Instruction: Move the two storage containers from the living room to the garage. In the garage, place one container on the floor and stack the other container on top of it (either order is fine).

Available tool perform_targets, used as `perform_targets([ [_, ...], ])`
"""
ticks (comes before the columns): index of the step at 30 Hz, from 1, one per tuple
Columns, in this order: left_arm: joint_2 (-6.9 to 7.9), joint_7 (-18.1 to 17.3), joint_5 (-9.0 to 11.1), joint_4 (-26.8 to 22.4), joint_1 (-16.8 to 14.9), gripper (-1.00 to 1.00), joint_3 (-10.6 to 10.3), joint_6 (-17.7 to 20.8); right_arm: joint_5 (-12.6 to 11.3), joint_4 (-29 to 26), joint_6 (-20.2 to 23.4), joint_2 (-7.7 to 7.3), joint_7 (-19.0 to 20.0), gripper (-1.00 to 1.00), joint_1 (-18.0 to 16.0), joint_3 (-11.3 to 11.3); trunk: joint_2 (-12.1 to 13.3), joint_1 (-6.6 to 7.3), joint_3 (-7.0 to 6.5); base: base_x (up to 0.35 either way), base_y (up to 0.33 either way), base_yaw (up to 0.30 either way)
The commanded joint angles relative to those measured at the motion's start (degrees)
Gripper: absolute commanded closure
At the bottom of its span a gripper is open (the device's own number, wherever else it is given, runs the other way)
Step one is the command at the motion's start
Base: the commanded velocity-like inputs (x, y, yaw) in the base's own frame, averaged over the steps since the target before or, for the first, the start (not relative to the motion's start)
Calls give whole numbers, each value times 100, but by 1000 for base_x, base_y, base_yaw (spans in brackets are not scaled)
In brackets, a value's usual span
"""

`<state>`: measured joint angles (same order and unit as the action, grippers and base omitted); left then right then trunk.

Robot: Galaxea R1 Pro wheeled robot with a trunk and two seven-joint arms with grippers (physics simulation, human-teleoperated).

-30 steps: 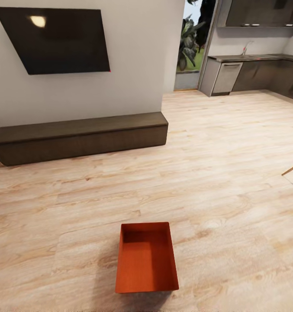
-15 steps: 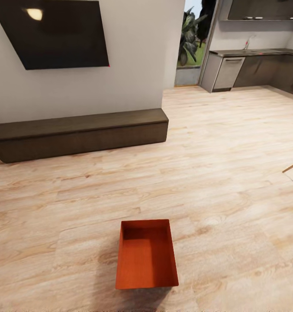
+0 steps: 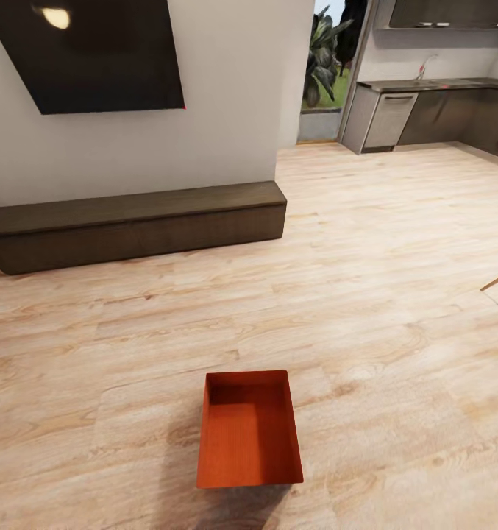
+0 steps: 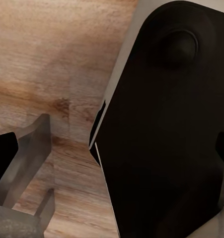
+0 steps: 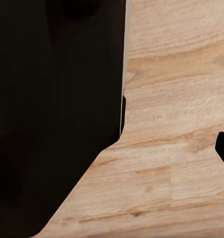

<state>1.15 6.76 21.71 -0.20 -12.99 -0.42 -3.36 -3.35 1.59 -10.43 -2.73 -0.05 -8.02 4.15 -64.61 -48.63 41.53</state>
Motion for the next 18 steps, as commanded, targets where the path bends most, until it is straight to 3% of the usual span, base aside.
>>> perform_targets([
  [1,-1,10,25,2,-2,-100,-7,-16,-27,17,-33,1,22,-100,-6,46,-2,0,3,0,0,0],
  [14,-8,10,11,2,-2,-100,-9,-16,-19,17,-53,7,36,-100,-6,47,-2,0,4,0,0,0],
  [18,14,41,-45,-107,-9,-100,-23,71,-56,-340,24,-59,-269,-100,-6,-32,-2,0,4,0,0,0],
])
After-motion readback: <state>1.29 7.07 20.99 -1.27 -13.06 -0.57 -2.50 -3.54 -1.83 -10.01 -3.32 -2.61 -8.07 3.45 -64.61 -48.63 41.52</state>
